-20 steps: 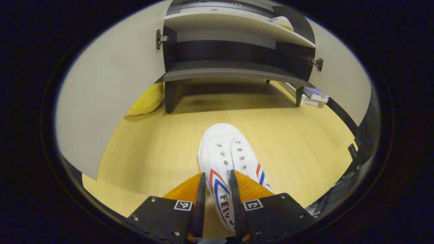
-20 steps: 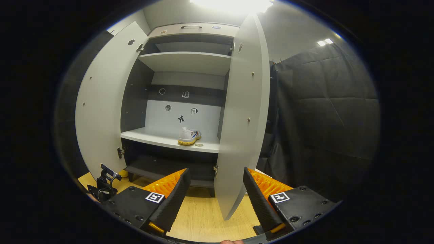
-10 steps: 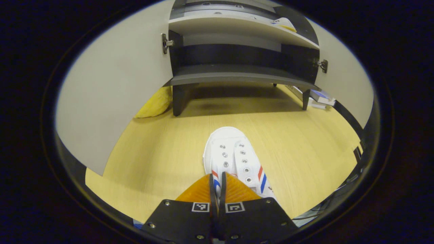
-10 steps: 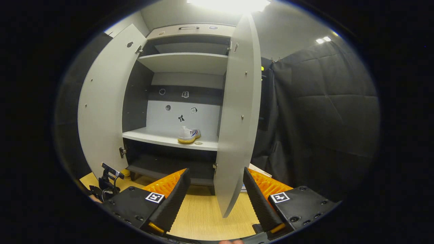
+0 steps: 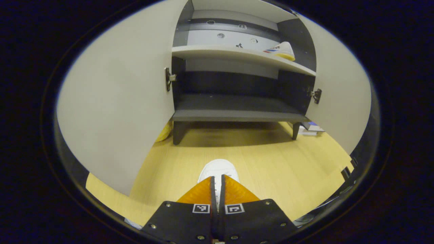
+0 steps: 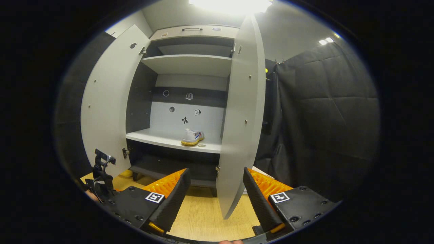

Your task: Grab one shoe with the right hand and put it into the shoe cabinet, grab the other shoe with the left hand and put it into the shoe cabinet; then close the right door with the right hand and the left door with the left hand.

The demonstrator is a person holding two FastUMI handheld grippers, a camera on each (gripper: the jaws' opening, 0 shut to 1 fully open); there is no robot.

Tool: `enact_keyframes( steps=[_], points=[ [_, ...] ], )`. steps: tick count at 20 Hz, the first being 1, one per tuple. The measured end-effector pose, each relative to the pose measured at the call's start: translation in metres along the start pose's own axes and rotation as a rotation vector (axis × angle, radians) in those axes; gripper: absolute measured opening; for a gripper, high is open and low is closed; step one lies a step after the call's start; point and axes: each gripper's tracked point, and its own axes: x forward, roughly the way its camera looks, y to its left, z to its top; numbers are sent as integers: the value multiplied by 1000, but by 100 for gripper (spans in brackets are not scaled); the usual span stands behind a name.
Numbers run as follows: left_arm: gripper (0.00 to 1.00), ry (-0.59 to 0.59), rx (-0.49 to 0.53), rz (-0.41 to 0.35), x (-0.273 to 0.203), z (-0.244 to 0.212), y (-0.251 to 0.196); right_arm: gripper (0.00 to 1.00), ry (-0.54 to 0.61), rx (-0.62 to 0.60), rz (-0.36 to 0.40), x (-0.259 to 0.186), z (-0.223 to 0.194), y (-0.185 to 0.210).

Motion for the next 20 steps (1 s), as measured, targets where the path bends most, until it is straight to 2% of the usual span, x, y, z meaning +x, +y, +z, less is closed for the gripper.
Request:
enact_keyframes(
  steps=[2, 6, 9, 11, 12, 13, 18, 20],
  points=[
    [1, 27, 11, 9, 3, 0, 1, 98, -2, 5, 14, 0, 0, 5],
    [2, 214, -17, 12, 7, -62, 6, 97, -6, -2, 28, -3, -1, 8],
    [9, 219, -36, -41, 0, -73, -3, 98, 0, 6, 19, -2, -3, 4],
    [45, 230, -34, -102, 0, -74, -17, 98, 6, 14, 14, -1, -5, 1],
    [63, 238, -14, -99, 2, -74, -18, 98, 9, 15, 12, -1, -6, 0],
    [70, 242, 6, -92, 3, -75, -17, 98, 12, 16, 10, -1, -7, -1],
    [69, 206, 11, -14, -7, -62, -1, 97, 6, 4, -2, -3, -6, -7],
    [69, 228, 0, -17, -7, -70, 4, 96, 7, 5, -7, -3, -8, -10]
  ],
)
